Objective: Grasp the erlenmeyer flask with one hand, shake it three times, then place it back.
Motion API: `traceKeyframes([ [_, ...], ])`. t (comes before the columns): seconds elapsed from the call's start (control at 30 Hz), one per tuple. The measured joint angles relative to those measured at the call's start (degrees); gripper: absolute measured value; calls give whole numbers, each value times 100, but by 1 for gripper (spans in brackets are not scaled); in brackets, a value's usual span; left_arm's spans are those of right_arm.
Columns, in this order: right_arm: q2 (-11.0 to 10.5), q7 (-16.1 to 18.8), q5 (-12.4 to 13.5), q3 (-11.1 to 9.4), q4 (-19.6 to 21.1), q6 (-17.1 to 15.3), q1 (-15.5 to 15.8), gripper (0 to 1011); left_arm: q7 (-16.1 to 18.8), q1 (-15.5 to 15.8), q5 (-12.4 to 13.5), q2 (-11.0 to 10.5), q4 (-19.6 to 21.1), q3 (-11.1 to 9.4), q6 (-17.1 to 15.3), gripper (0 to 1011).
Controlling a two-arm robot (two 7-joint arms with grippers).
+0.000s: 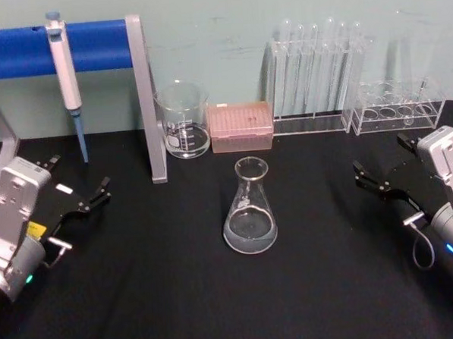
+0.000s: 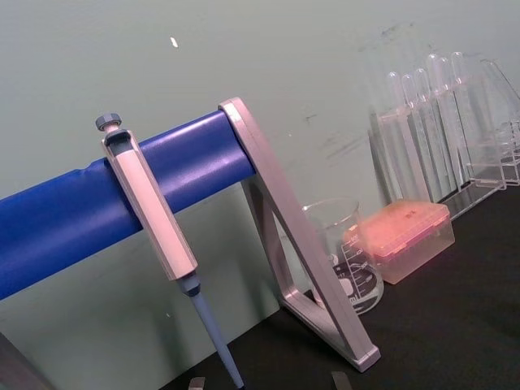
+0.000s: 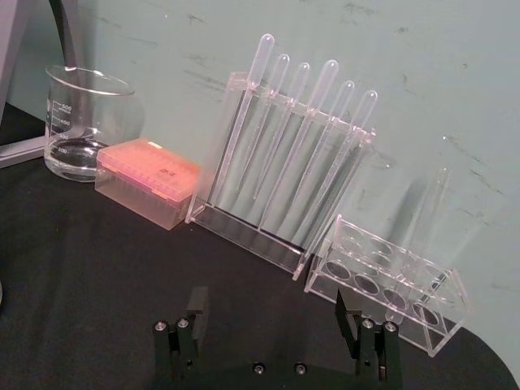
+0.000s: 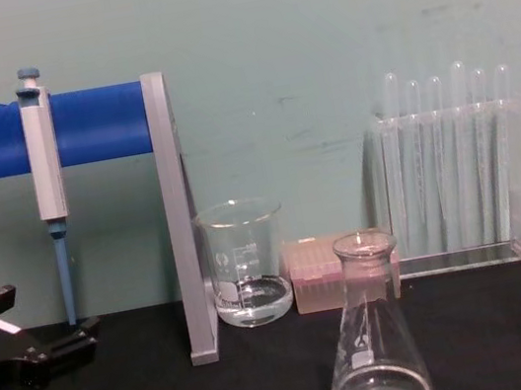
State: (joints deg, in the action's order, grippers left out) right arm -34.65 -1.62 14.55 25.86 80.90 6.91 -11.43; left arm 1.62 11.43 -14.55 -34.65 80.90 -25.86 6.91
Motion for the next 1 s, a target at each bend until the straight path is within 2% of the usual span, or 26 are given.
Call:
traceKeyframes([
  [1.0, 0, 0, 0, 0, 0, 0, 0, 1003, 0, 0, 0, 0, 0, 0, 0, 1001],
])
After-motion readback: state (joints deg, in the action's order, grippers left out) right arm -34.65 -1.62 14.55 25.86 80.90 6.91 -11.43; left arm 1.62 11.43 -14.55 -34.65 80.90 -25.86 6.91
